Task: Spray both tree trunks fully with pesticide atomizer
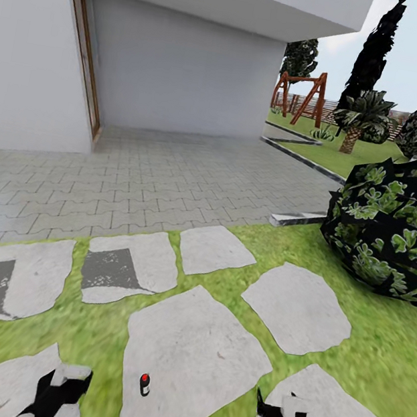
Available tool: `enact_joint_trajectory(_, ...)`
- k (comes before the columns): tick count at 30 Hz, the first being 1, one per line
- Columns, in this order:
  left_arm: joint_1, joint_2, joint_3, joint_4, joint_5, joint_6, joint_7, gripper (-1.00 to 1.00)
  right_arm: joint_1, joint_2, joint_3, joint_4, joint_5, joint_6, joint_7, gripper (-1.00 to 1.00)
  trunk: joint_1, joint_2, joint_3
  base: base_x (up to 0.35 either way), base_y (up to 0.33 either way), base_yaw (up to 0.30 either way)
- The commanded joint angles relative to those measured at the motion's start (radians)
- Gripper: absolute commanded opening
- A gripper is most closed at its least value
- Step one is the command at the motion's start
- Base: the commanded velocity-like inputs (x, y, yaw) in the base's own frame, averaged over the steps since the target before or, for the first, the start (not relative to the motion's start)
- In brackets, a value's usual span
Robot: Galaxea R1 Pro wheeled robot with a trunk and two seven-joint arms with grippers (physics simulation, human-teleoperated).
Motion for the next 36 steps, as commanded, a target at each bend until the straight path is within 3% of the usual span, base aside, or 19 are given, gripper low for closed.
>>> enact_joint_trajectory(1,-0.010,-0.001,0.000,0.004,0.000,0.000,0.000,1.00,-0.029,0.000,0.000,-0.002,0.000,0.001,0.000,1.00,0.000,0.000,0.000,0.000,0.000,0.000)
enact_joint_trajectory(3,-0.033,-0.003,0.000,0.009,-0.002,0.000,0.000,1.00,-0.090,0.000,0.000,-0.005,-0.002,0.003,-0.001,1.00,0.000,0.000,0.000,0.000,0.000,0.000)
enact_joint_trajectory(7,-0.049,-0.003,0.000,0.010,-0.004,-0.002,0.000,1.00,-0.125,0.000,-0.003,-0.006,-0.005,0.003,0.000,1.00,0.000,0.000,0.000,0.000,0.000,0.000)
enact_joint_trajectory(15,-0.047,0.001,-0.002,-0.001,-0.002,-0.012,0.000,1.00,-0.137,0.001,-0.001,0.007,-0.006,0.000,0.005,1.00,0.000,0.000,0.000,0.007,0.004,0.000)
enact_joint_trajectory(21,-0.046,-0.002,-0.003,-0.001,-0.001,-0.013,0.000,1.00,-0.137,0.000,-0.001,0.104,-0.005,-0.002,0.005,1.00,0.000,0.000,0.000,0.102,0.204,-0.042)
enact_joint_trajectory(36,-0.046,-0.004,0.000,-0.002,-0.001,-0.014,0.001,1.00,-0.138,-0.001,-0.006,0.128,-0.008,-0.003,0.004,1.00,0.000,0.000,0.001,-0.004,0.301,-0.276)
